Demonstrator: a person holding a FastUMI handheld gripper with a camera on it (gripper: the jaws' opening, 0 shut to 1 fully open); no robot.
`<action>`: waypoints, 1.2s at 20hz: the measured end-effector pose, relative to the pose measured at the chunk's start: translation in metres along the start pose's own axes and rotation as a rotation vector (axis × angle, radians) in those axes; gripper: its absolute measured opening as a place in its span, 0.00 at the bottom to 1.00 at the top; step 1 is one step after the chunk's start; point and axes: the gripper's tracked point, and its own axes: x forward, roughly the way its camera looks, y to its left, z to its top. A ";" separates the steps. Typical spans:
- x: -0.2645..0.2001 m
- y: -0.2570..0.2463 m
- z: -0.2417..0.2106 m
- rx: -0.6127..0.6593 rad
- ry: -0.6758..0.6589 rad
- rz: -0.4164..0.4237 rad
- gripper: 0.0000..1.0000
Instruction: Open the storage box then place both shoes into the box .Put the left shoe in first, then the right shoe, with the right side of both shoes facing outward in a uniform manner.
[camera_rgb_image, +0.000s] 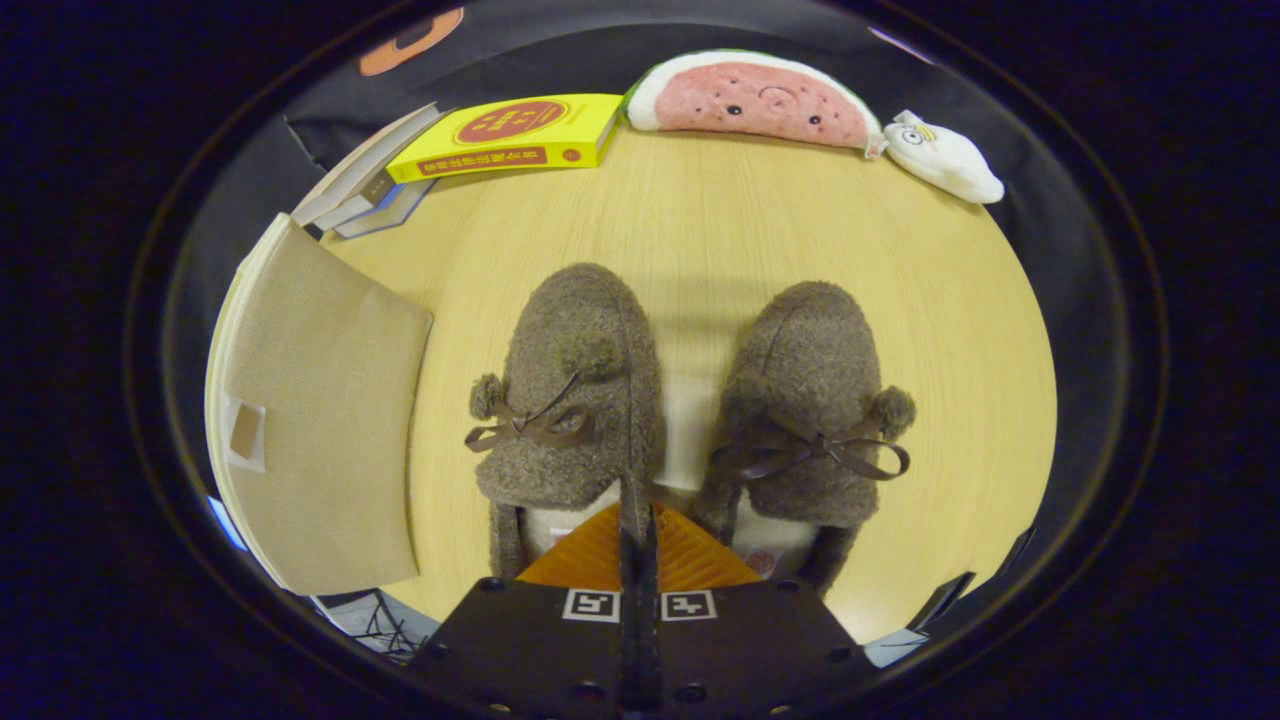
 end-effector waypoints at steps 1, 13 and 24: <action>-0.005 0.001 0.000 0.001 -0.008 0.002 0.00; -0.156 0.068 0.017 0.022 -0.177 0.057 0.00; -0.155 0.246 0.029 0.047 -0.212 0.209 0.00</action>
